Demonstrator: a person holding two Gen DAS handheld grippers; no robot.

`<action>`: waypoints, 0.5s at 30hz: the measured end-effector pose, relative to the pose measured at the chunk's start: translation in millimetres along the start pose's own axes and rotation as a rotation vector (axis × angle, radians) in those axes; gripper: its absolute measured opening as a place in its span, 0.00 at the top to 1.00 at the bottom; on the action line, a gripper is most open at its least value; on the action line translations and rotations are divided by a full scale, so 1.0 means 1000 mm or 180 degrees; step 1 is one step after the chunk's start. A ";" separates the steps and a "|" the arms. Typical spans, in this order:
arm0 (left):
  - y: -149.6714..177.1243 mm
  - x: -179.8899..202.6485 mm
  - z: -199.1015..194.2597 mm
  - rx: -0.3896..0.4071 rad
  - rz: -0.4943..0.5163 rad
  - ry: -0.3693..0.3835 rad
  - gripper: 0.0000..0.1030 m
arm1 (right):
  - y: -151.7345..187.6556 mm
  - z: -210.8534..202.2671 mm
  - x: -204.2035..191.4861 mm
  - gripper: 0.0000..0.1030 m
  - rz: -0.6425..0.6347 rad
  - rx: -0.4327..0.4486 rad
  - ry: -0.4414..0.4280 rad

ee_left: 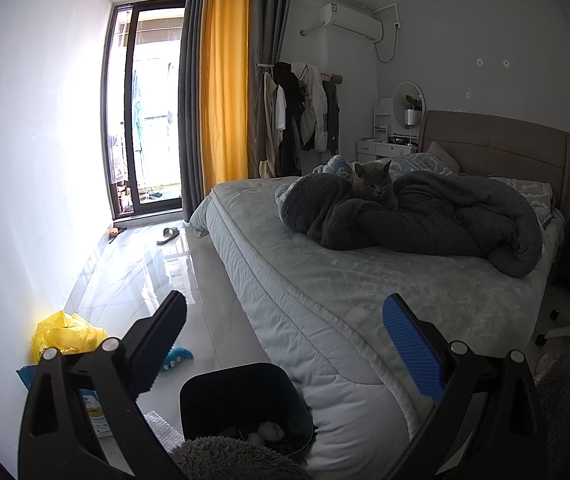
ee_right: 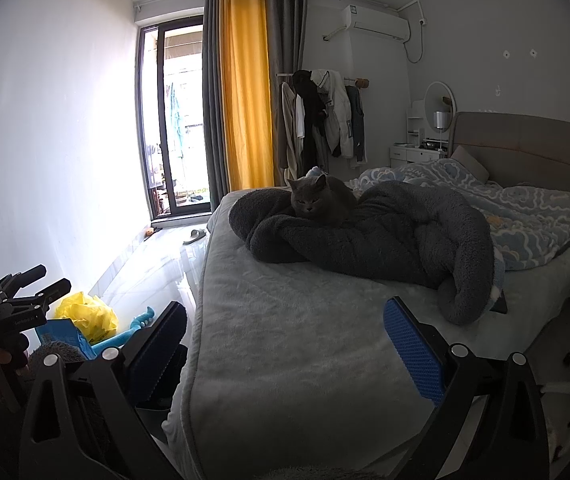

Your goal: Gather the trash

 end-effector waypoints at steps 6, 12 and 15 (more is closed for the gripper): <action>0.000 0.000 0.000 -0.0003 0.0002 0.0002 0.03 | 0.000 0.000 0.000 0.03 0.0000 -0.0001 0.0001; 0.004 -0.001 0.000 0.0004 0.0046 0.0012 0.03 | 0.000 0.000 0.000 0.03 -0.0001 -0.0002 0.0002; 0.005 -0.002 0.001 -0.0001 0.0048 0.0011 0.03 | 0.000 -0.001 -0.001 0.03 -0.0001 -0.0003 0.0004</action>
Point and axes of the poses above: each gripper's, at about its wrist camera, not at the fingertips, and z roughly the way its jaws point, x to its right, y to its underside, the point moved 5 cm from there along z, roughly the way its jaws point, and after that the axes turned 15 degrees about -z, right-handed, at the moved point
